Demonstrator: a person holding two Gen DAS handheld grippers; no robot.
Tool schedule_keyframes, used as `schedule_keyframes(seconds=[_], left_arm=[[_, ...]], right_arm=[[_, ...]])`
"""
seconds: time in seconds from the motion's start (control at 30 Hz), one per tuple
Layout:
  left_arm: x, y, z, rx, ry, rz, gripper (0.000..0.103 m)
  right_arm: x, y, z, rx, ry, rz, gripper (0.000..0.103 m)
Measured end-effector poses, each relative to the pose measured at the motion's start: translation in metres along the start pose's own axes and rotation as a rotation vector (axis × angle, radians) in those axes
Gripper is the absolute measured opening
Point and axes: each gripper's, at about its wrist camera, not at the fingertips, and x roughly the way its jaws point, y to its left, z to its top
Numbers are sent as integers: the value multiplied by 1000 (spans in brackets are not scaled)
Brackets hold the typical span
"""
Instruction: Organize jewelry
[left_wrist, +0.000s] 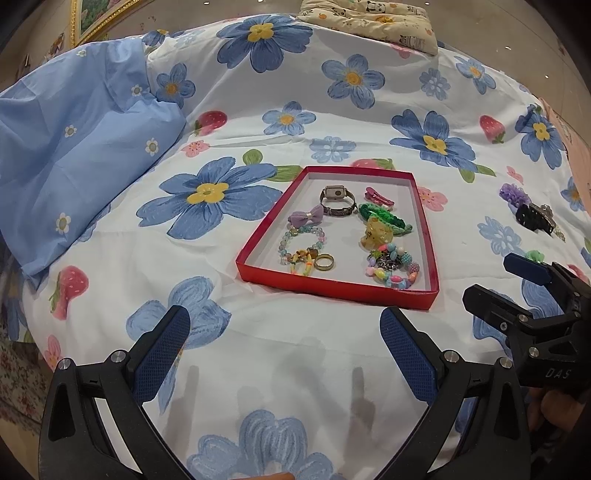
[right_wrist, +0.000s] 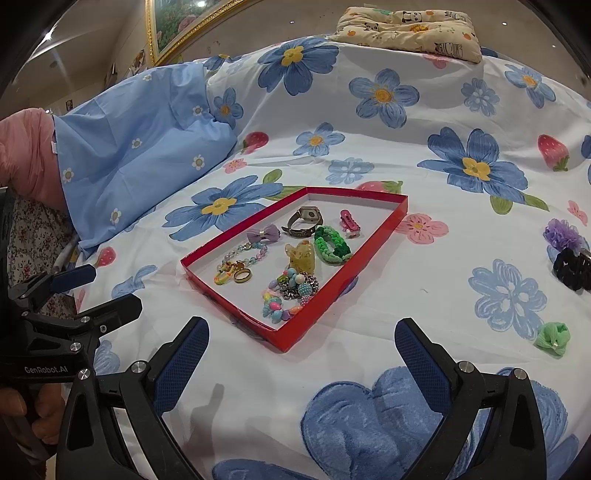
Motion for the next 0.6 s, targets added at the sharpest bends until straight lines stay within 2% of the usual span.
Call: schedule_keyframes(seconds=[0.6], left_arm=[[0,0,0,1,0,1,103]], right_arm=[[-2,4,1,-5,-4,8,102]])
